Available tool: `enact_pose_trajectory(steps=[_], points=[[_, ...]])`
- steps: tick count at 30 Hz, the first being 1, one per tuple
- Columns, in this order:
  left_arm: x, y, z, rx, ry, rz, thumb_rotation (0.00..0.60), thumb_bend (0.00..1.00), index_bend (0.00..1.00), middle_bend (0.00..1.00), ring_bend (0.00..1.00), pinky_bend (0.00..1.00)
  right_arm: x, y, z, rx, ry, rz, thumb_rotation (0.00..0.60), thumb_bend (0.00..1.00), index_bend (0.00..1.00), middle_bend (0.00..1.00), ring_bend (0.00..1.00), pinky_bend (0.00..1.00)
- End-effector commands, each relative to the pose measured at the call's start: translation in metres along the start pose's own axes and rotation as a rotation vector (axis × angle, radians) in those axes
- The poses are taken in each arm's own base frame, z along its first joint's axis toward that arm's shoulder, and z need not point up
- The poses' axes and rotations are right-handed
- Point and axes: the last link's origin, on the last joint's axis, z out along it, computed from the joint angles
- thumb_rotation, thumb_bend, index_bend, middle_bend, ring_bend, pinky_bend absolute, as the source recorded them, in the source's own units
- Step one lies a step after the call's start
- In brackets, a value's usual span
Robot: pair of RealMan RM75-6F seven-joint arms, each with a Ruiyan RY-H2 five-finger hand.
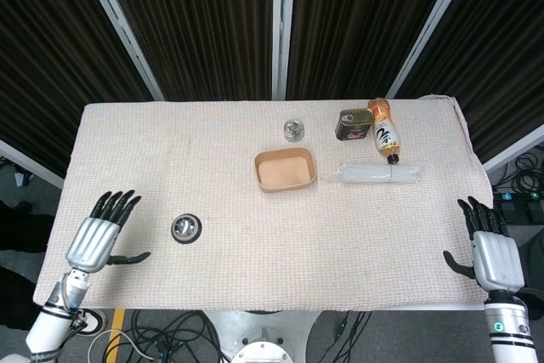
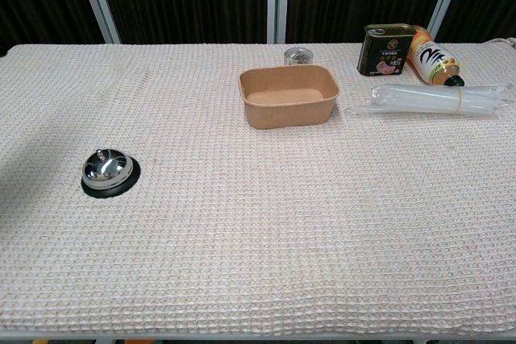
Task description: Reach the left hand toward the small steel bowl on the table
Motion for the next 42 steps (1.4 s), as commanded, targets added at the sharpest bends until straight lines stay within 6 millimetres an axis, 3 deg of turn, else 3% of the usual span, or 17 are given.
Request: enact_pose_trajectory(steps=[1,7,18,24,26,28,34,42], points=[[-0.015,0.009,0.015,-0.044,-0.035,-0.009,0.486,0.00,0.00,0.00,0.00,0.00,0.001,0.001,0.000,-0.004,0.006,0.000,0.600,0.17,0.00,0.00,0.00,0.00],[-0.033,0.024,0.035,-0.085,-0.053,-0.027,0.595,0.00,0.00,0.00,0.00,0.00,0.000,0.002,0.002,-0.008,-0.003,0.000,0.600,0.17,0.00,0.00,0.00,0.00],[-0.060,0.051,0.054,-0.111,-0.096,-0.102,0.597,0.01,0.00,0.00,0.00,0.00,-0.001,0.002,0.003,-0.008,-0.006,0.001,0.600,0.17,0.00,0.00,0.00,0.00],[-0.069,0.061,0.051,-0.125,-0.123,-0.185,0.363,0.00,0.00,0.00,0.00,0.00,-0.001,0.002,0.002,-0.007,-0.009,0.002,0.600,0.17,0.00,0.00,0.00,0.00],[-0.071,0.063,0.050,-0.134,-0.113,-0.216,0.243,0.00,0.00,0.00,0.00,0.00,-0.001,0.002,0.003,-0.007,-0.010,0.003,0.600,0.17,0.00,0.00,0.00,0.00],[-0.072,0.066,0.049,-0.147,-0.094,-0.227,0.169,0.00,0.00,0.00,0.00,0.00,-0.001,0.002,0.003,-0.008,-0.011,0.003,0.600,0.17,0.00,0.00,0.00,0.00],[-0.082,0.067,0.047,-0.163,-0.094,-0.224,0.083,0.00,0.00,0.00,0.00,0.00,-0.002,0.002,0.004,-0.007,-0.017,0.006,0.600,0.16,0.00,0.00,0.00,0.00],[-0.096,0.063,0.045,-0.156,-0.147,-0.183,0.053,0.00,0.00,0.00,0.00,0.00,-0.002,0.003,0.004,-0.012,-0.020,0.005,0.600,0.16,0.00,0.00,0.00,0.00]])
